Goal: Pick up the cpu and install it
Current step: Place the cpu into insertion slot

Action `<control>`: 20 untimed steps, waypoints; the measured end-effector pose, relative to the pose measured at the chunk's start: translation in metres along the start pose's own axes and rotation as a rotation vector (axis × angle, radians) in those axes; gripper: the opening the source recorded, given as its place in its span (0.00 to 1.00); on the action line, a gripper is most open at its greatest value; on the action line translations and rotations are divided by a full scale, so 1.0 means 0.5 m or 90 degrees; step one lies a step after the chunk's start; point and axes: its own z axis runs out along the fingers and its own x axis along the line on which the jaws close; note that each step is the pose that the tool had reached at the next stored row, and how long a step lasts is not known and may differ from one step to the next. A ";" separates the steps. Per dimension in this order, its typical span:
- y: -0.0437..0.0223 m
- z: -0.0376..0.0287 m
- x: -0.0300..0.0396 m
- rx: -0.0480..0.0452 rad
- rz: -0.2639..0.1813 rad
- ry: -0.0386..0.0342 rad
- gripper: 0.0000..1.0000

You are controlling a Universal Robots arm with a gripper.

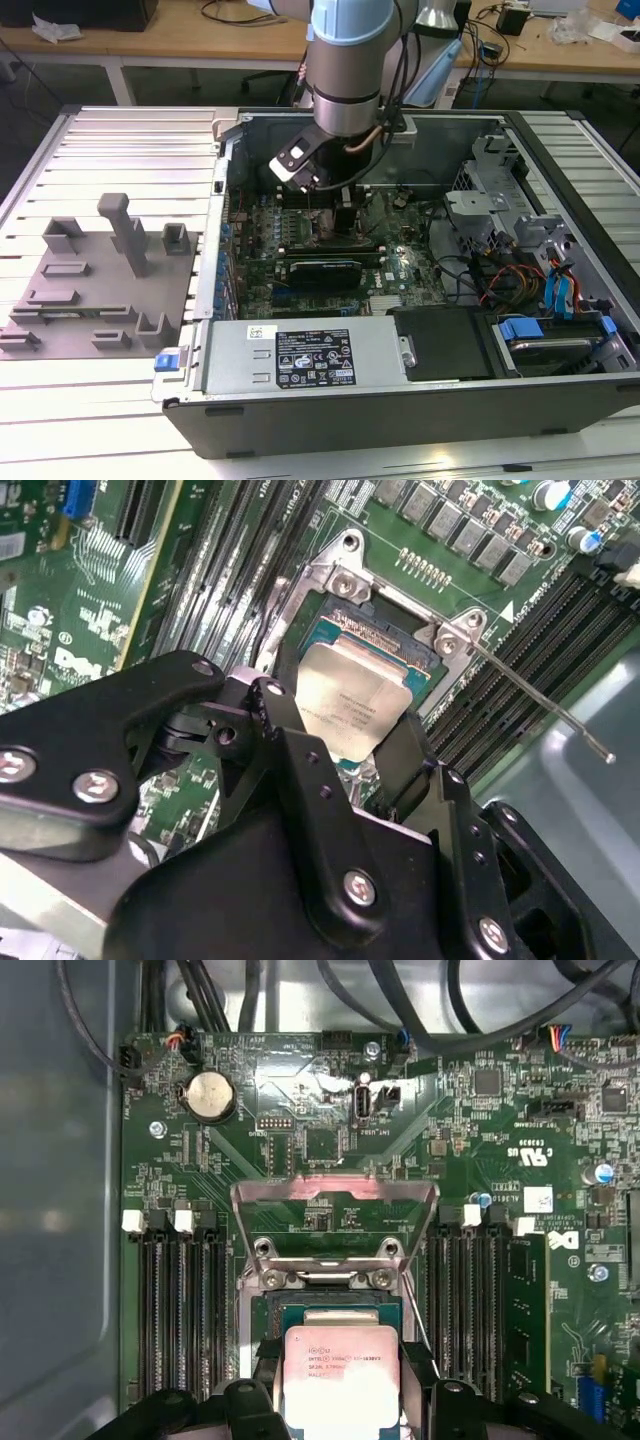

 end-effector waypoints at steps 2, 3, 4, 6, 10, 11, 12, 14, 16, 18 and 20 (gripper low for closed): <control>-0.001 0.002 0.001 0.0000 0.002 0.0000 0.55; -0.001 0.003 0.002 0.0001 0.002 0.0005 0.55; -0.002 0.004 0.004 0.0000 0.003 0.0012 0.55; -0.004 0.007 0.006 0.0000 0.004 0.0023 0.55; -0.005 0.018 0.007 0.0001 0.004 0.0029 0.55; -0.006 0.019 0.007 0.0001 0.004 0.0035 0.55; -0.005 0.019 0.007 0.0001 0.004 0.0039 0.55; -0.005 0.020 0.008 0.0001 0.004 0.0043 0.55; -0.004 0.021 0.008 0.0001 0.003 0.0045 0.55; -0.004 0.022 0.008 0.0000 0.000 0.0047 0.55; -0.003 0.024 0.008 0.0001 -0.003 0.0046 0.55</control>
